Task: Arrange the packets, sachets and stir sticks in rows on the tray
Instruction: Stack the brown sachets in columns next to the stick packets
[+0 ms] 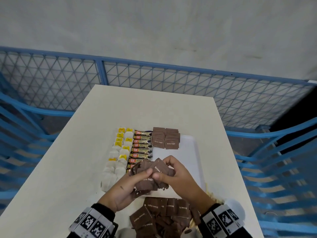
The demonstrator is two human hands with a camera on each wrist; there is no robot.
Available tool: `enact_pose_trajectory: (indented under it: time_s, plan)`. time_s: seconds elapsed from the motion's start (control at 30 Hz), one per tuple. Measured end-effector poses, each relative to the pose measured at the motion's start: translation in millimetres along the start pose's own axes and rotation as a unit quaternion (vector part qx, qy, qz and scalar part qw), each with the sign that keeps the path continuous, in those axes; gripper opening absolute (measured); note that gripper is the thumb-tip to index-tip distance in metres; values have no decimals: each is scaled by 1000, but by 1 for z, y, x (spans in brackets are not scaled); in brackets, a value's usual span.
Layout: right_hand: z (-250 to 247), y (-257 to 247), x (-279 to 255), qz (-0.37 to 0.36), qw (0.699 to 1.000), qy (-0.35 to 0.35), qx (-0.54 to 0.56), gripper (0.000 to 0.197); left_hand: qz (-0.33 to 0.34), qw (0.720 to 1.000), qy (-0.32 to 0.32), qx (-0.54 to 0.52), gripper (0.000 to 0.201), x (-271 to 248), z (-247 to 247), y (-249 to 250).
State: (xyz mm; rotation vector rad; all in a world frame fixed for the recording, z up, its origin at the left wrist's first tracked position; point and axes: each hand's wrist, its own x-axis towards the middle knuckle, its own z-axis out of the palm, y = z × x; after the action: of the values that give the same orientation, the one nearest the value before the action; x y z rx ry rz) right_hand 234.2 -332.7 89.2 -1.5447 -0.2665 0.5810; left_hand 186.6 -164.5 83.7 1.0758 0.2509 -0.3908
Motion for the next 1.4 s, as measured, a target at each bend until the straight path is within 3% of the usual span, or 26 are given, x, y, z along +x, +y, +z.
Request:
enact_pose_trajectory:
  time_s: [0.1,0.23,0.37,0.43,0.5,0.67,0.77,0.9,1.0,1.1,1.23,1.4]
  plan:
    - [-1,-1,0,1,1000,9,10,12,-6,999,34,-22,58,1,-5,1]
    - [0,0,0,9,1000,10,1,14,-9,998,54,-31,56,4,-6,0]
    - [-1,3,0,33,999,20,38,20,-2,998,56,-28,21,4,-9,-1]
    - [-4,5,2,44,997,32,52,21,-8,997,66,-28,29,4,-13,-1]
    - [-5,7,4,57,995,52,70,17,-11,997,75,-33,23,3,-12,1]
    - [1,8,8,56,995,48,66,5,-8,998,49,-48,35,2,-9,3]
    - [7,7,11,48,996,45,57,10,2,998,39,-48,37,3,-9,2]
    - [2,8,16,55,993,99,45,16,16,996,66,-65,32,2,-14,2]
    - [-9,14,21,90,985,111,101,17,24,993,70,-88,27,1,-18,2]
    - [-20,25,24,131,983,102,85,17,17,992,63,-113,27,2,-19,2]
    - [-38,44,37,149,973,173,34,14,11,989,69,-134,28,5,-24,-2]
    - [-49,56,70,158,960,221,68,9,11,988,89,-129,25,7,-34,-5]
